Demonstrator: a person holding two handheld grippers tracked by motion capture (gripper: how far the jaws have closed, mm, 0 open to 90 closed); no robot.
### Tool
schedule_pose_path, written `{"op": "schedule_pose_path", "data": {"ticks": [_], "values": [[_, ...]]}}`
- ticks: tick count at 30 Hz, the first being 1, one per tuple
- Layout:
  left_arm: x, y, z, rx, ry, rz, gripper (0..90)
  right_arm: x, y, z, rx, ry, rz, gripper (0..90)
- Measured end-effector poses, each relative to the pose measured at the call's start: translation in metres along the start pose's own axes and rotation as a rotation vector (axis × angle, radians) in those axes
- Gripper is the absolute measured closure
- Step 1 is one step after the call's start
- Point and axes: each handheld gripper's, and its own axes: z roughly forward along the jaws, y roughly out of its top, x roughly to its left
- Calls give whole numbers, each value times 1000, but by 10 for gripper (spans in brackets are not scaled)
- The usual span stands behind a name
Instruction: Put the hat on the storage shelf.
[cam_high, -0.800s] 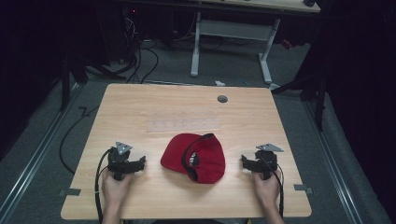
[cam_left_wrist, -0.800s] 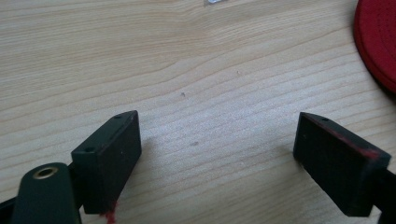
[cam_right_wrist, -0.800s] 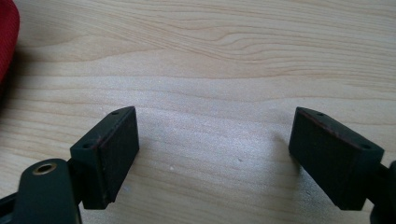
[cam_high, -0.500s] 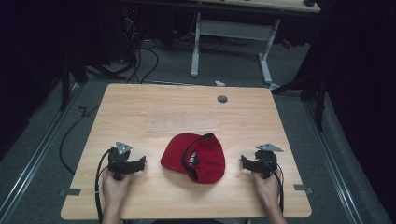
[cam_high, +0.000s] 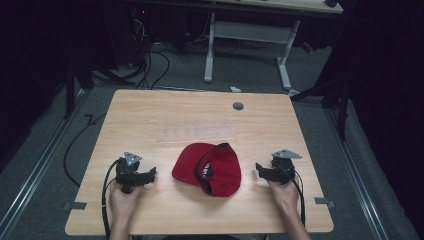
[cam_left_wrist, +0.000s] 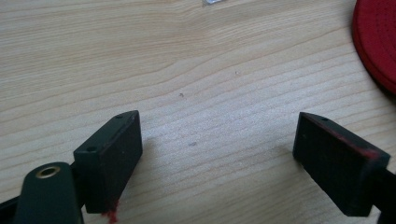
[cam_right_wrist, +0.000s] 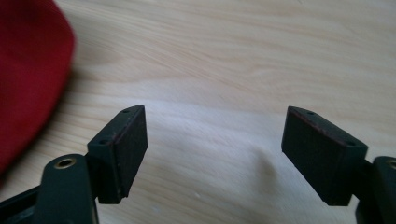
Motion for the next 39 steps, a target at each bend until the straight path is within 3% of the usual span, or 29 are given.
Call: {"op": "schedule_pose_path", "data": {"ticks": [2, 4, 5, 6, 8, 18, 26, 27, 39], "values": [[0, 0, 0, 0, 0, 0, 159, 3, 6, -1, -23, 29, -16, 230], [0, 0, 0, -1, 0, 0, 160, 5, 12, -1, -27, 88, -25, 258], [0, 0, 0, -1, 0, 0, 160, 5, 12, -1, -27, 88, -25, 258], [0, 0, 0, -1, 1, -1, 160, 9, 18, 1, -34, 126, -38, 261], [0, 0, 0, -1, 1, -1, 160, 11, 21, 1, -37, 137, -51, 260], [0, 0, 1, 1, 3, 1, 160, 37, 54, 7, -103, 297, -132, 278], [0, 0, 2, 0, 4, 0, 161, 54, 69, 24, -78, 347, -178, 273], [-1, 1, 2, -1, 5, -1, 161, 58, 73, 29, -54, 363, -184, 255], [-1, 1, 2, -2, 5, -4, 162, 73, 89, 54, -11, 440, -177, 233]]}}
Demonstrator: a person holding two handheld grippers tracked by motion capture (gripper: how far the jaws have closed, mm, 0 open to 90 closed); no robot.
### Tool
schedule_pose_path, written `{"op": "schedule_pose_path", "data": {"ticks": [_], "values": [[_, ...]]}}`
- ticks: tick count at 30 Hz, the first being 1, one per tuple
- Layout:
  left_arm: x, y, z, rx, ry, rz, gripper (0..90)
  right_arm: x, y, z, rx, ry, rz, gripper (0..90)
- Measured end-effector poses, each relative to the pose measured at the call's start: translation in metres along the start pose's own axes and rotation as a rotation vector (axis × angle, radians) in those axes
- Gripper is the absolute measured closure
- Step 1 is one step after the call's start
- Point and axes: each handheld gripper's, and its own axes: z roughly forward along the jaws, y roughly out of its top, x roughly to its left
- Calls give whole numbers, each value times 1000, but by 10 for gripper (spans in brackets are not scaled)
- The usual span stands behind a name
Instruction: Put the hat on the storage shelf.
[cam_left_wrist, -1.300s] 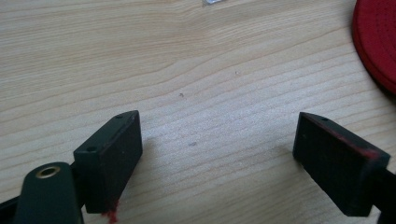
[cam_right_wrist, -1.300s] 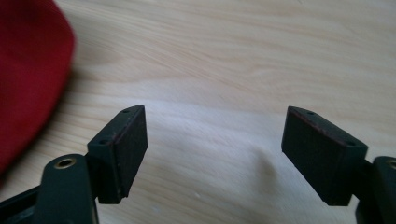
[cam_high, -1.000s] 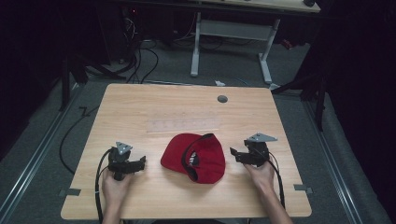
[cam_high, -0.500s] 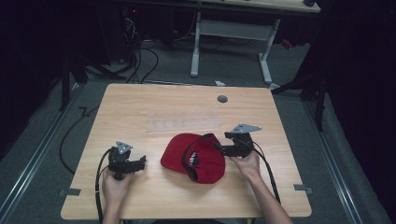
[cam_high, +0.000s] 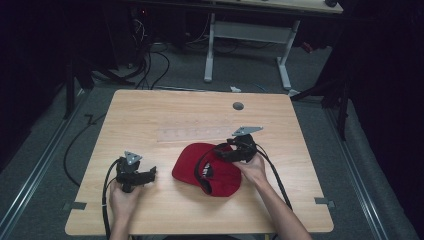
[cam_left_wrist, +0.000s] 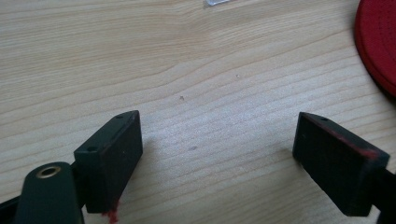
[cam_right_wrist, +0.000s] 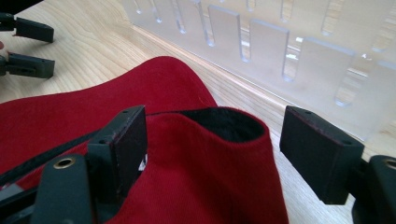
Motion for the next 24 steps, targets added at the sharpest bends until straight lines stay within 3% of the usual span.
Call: {"op": "schedule_pose_path", "data": {"ticks": [10, 11, 13, 24], "values": [[0, 0, 0, 0, 3, 2, 161, -6, 3, 23, 51, 67, 43, 232], [0, 0, 0, 0, 3, 2, 162, -9, 1, 27, 64, 94, 54, 268], [0, 0, 0, 0, 3, 2, 162, -10, 0, 29, 70, 98, 58, 291], [0, 0, 0, -1, 4, 0, 161, -14, -10, 32, 105, 159, -4, 721]]}}
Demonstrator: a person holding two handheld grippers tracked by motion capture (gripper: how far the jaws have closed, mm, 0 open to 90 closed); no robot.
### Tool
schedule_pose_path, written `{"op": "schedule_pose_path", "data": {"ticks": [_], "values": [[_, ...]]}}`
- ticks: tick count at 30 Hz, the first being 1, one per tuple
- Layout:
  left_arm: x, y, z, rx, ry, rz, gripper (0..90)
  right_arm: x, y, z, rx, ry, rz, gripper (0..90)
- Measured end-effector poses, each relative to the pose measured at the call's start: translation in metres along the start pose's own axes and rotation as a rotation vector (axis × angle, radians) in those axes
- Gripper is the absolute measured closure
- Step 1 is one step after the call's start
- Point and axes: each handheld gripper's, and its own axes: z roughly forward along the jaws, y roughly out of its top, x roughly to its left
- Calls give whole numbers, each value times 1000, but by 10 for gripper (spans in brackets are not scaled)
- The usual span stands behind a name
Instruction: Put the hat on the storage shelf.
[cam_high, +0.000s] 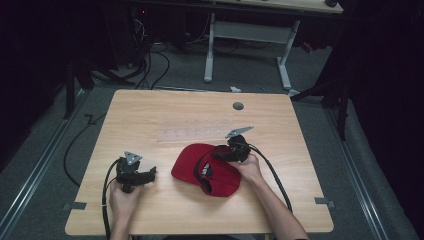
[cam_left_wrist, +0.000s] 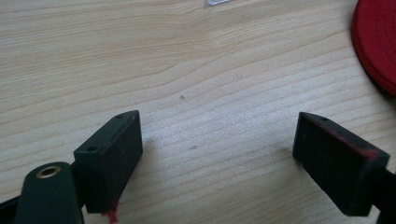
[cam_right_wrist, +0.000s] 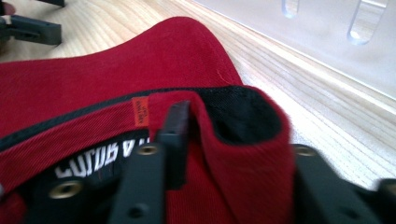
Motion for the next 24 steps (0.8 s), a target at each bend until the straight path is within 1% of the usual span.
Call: {"op": "schedule_pose_path", "data": {"ticks": [4, 6, 8, 9, 11, 19, 20, 22, 23, 24], "values": [[0, 0, 0, 3, 2, -1, 159, -1, -2, -4, -2, 24, 1, 790], [1, 0, 0, 2, 3, -2, 155, 0, -3, -7, -2, 39, 17, 803], [1, 0, 0, 2, 4, -1, 154, -1, -3, -8, -1, 40, 16, 808], [1, 0, 0, 3, 4, 0, 154, 1, -4, -12, -2, 44, 29, 815], [1, 0, 0, 2, 4, -1, 154, 2, -4, -16, -8, 47, 38, 819], [-1, 0, 1, -2, 13, -9, 150, 7, -2, -29, -23, 44, 48, 826], [-1, 0, 1, -2, 13, -9, 150, 9, -2, -34, -36, 40, 54, 828], [-1, 0, 1, -2, 13, -10, 150, 10, -3, -40, -42, 35, 67, 829], [-1, 0, 1, -2, 13, -10, 150, 10, -3, -40, -42, 35, 67, 829], [-1, 0, 1, -3, 13, -10, 150, 10, -4, -46, -49, 22, 73, 829]]}}
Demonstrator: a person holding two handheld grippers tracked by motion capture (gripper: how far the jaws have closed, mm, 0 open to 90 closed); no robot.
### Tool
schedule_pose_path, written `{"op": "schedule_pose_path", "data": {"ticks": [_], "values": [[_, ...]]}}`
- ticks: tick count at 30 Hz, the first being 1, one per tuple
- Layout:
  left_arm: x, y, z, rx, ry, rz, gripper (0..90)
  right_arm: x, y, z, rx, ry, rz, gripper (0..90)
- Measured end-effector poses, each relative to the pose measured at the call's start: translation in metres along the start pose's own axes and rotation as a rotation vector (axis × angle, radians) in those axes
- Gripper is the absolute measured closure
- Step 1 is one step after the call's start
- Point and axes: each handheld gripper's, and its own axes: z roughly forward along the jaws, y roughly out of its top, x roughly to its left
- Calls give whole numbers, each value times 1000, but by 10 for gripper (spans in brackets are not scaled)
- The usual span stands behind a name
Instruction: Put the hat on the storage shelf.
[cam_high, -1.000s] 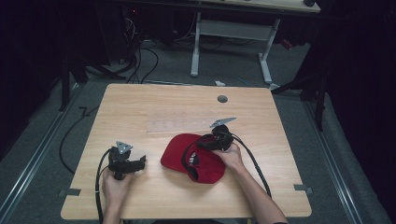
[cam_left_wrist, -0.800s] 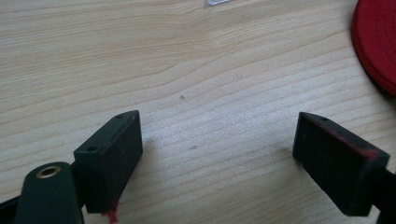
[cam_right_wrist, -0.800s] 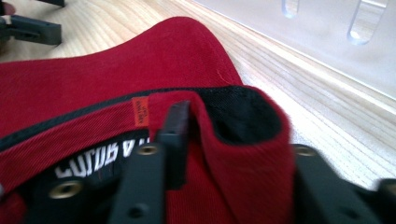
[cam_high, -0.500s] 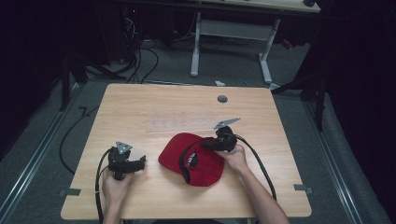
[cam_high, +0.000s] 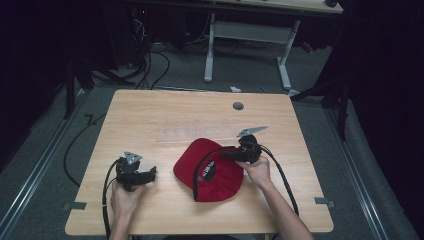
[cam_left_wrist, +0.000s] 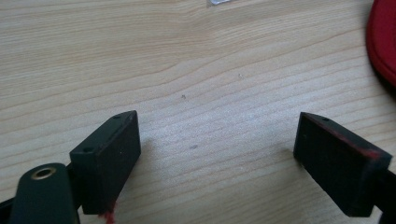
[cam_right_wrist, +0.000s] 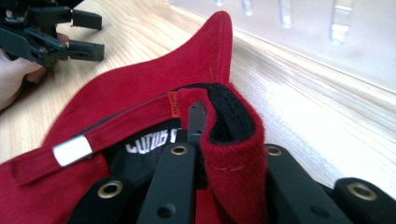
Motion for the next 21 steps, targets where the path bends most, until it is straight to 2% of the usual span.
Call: {"op": "schedule_pose_path", "data": {"ticks": [5, 10, 12, 13, 14, 15, 16, 17, 18, 21], "values": [[-2, -1, 0, -7, 19, -8, 147, 3, 4, -20, -24, -31, 8, 829], [-9, -4, -4, 15, -2, 17, 170, 5, 5, -32, -48, -33, 13, 830], [-16, -7, -8, 18, -28, 47, 170, 5, 5, -35, -50, -40, 21, 830], [-24, -10, -12, 11, -64, 63, 170, 4, 5, -35, -51, -43, 24, 830], [-24, -10, -12, 11, -64, 63, 171, 4, 5, -35, -51, -43, 24, 830], [-33, -13, -17, 12, -110, 87, 171, 4, 5, -36, -52, -47, 33, 830], [-38, -15, -19, 13, -132, 99, 171, 4, 6, -37, -54, -48, 38, 830], [-38, -15, -19, 13, -132, 99, 171, 5, 6, -38, -56, -48, 40, 830], [-48, -17, -23, 13, -170, 125, 171, 5, 7, -38, -58, -48, 44, 830], [-57, -19, -27, 15, -210, 135, 168, 6, 8, -41, -64, -47, 54, 830]]}}
